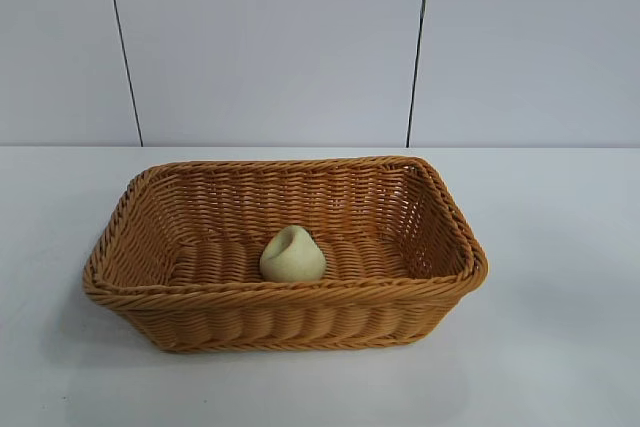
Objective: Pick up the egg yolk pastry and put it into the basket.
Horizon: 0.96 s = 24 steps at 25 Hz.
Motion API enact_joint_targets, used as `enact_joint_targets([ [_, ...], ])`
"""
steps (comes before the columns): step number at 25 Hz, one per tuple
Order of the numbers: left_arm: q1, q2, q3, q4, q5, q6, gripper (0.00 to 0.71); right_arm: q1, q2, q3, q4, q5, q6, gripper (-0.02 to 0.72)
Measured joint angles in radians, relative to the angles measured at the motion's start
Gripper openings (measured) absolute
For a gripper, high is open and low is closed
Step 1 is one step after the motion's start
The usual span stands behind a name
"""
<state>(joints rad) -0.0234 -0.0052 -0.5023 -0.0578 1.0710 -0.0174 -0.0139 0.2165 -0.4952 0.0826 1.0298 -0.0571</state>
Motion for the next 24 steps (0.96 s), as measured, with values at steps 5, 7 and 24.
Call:
enact_joint_targets([
  [5,0.000,0.000,0.000,0.000,0.000,0.000,0.696,0.000,-0.049,0.000,0.000,0.000,0.000,0.655],
  [7,0.000,0.000,0.000,0.000,0.000,0.000,0.696,0.000,-0.073,0.000,0.000,0.000,0.000,0.655],
  [24,0.000,0.000,0.000,-0.001,0.000,0.000,0.696,0.003,-0.220,0.001,0.005,0.001,0.000,0.655],
])
